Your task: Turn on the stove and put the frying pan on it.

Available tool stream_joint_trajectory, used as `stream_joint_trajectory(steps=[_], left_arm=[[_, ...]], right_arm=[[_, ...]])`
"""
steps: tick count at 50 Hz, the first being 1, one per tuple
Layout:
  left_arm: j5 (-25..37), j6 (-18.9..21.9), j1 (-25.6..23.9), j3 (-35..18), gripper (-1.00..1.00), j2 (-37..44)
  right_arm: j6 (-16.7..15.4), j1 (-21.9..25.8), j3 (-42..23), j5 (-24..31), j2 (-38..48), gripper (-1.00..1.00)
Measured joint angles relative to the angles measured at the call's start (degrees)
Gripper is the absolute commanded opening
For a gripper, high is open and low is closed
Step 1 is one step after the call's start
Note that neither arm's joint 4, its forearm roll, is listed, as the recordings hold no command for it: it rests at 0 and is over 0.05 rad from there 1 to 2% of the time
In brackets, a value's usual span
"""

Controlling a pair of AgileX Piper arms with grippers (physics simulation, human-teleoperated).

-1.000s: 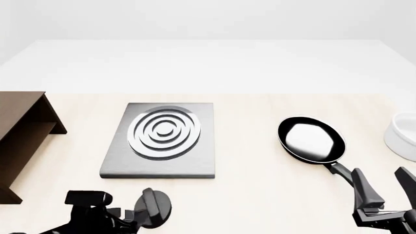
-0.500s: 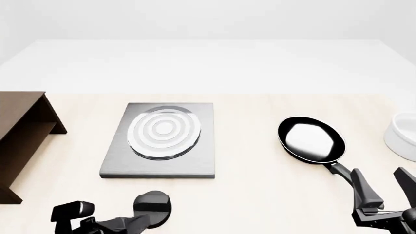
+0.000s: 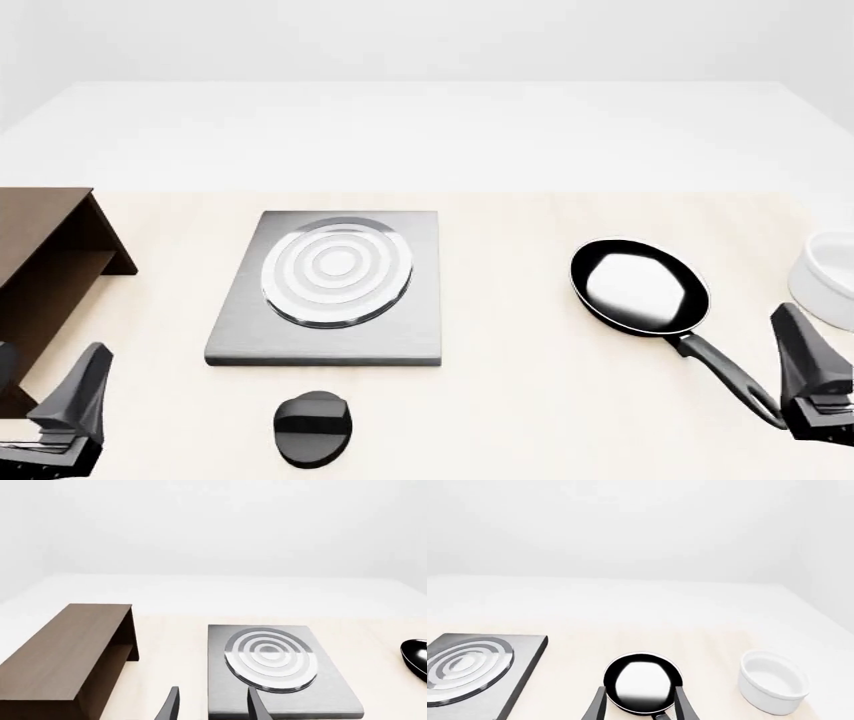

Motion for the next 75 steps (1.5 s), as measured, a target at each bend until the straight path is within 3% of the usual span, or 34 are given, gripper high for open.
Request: stream_joint_trajectory(steps=[6,11,17,27,39,57,75], left_arm=[[-0.4,1.0,2.1,1.8,1.0,-1.8],[-0.3,0.8,3.1,2.2,1.0,-2.7],[-0.5,1.0,3.7,2.4,1.0,-3.4],[-0.6,1.8,3.7,2.6,1.0,-3.9],[-0.4,2.2,3.6,2.8,1.0,-4.1],[0.2,1.8,4.3,3.0,1.0,-4.1],[0.5,1.3,4.5,3.1,1.0,-4.1]], right_arm=[[-0.3,1.8,-12.4,8.7,3.2,1.0],[-0.7,3.5,-19.2,12.2,8.3,1.0],[0.4,4.3,-22.2,10.7,18.5,1.0],[-1.2,2.7,-23.4,4.5,34.1,1.0],[-4.8,-0.6,-21.3,-0.2,41.4,1.0],[-9.2,-3.6,-11.6,-2.6,38.9,1.0],[-13.6,-7.7,-2.3,-16.2,47.2,1.0]])
